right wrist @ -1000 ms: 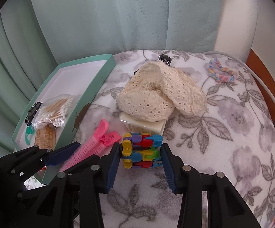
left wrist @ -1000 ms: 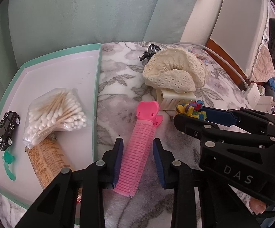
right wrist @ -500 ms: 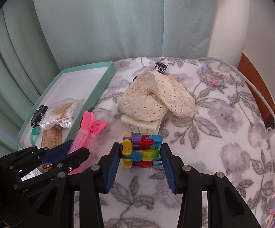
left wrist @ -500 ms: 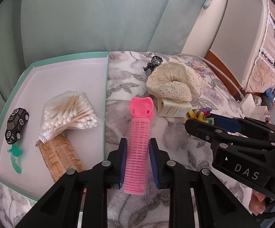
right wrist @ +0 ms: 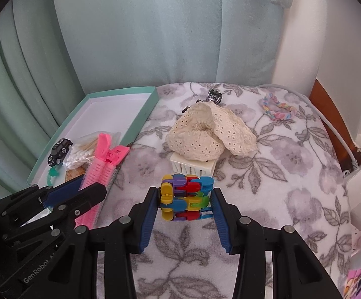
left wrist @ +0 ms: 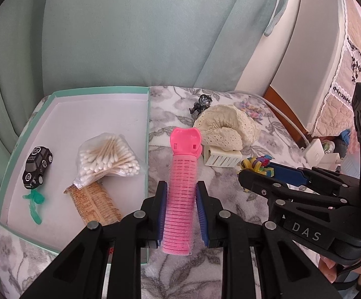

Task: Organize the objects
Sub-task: 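Carry the pink roller and clip toy into the mint tray and open both grippers, then move both grippers back toward the white claw clip and cream lace cloth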

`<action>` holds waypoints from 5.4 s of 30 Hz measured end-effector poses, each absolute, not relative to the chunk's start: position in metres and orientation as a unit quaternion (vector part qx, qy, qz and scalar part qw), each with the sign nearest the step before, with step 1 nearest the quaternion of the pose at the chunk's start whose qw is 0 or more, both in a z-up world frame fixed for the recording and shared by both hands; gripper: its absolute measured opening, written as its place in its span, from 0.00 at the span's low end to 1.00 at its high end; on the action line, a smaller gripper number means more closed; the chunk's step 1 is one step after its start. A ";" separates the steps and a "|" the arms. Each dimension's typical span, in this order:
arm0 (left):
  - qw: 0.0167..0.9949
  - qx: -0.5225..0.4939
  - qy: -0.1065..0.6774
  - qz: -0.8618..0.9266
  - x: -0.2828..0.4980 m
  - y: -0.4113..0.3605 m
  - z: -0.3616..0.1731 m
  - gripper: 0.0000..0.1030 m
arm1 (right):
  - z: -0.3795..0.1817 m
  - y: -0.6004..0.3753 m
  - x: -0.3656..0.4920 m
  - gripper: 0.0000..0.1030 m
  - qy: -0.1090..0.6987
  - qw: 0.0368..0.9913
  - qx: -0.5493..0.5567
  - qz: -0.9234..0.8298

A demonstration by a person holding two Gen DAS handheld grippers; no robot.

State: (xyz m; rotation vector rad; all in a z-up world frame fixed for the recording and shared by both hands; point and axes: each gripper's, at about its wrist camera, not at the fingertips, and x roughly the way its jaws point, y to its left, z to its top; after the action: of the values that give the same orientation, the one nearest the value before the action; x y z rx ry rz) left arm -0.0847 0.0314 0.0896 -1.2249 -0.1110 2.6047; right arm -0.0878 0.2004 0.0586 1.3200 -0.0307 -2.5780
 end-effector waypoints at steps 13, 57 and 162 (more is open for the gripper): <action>0.068 -0.399 -0.093 0.910 -0.076 -0.052 0.104 0.23 | 0.068 0.150 -0.082 0.45 0.012 0.156 0.444 -0.882; 0.053 -0.442 -0.123 0.887 -0.103 -0.108 0.057 0.23 | 0.033 0.046 -0.116 0.45 0.069 0.210 0.471 -0.854; 0.039 -0.425 -0.079 0.901 -0.069 -0.025 0.090 0.97 | 0.046 0.225 -0.059 1.00 -0.042 0.105 0.434 -0.894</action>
State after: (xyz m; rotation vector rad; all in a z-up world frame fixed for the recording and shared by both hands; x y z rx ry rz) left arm -0.0686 -0.0254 0.0898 -1.3029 -0.2423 2.7611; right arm -0.0595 0.2253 0.0455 1.2784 -0.1225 -2.6352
